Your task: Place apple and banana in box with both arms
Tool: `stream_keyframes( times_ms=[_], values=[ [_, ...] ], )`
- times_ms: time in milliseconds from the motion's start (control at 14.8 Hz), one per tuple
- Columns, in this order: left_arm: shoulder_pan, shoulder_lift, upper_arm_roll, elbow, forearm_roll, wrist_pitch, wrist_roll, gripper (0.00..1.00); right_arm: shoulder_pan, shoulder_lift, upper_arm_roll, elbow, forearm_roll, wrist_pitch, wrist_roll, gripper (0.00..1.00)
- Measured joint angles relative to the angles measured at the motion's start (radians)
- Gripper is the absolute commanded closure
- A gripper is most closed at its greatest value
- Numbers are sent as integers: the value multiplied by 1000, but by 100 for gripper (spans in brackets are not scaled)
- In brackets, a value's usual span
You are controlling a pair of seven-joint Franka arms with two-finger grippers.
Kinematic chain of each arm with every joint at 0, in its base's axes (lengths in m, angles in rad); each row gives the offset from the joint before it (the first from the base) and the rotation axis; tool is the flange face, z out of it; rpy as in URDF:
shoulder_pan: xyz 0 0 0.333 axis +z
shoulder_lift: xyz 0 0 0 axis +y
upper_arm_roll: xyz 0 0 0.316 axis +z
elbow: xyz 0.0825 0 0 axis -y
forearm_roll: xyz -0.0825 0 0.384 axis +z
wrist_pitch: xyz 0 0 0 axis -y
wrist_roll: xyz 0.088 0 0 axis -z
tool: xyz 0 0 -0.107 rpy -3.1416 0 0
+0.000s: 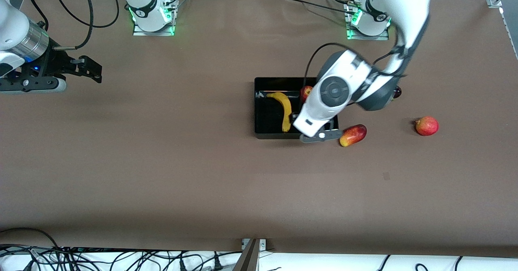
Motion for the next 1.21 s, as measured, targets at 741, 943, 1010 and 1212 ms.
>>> stream_keyframes(
  times_ms=[741,943,1010,1212],
  values=[
    [147,-187,155,195,-8,-427,606,0,0,0,0,0,0,4,0,0],
    [150,-258,275,175,-33,-410,782,0,0,0,0,0,0,5,0,0],
    [144,-290,307,153,-36,-389,811,0,0,0,0,0,0,5,0,0],
    [125,-404,357,45,-36,-345,822,0,0,0,1,0,0,6,0,0]
  ],
)
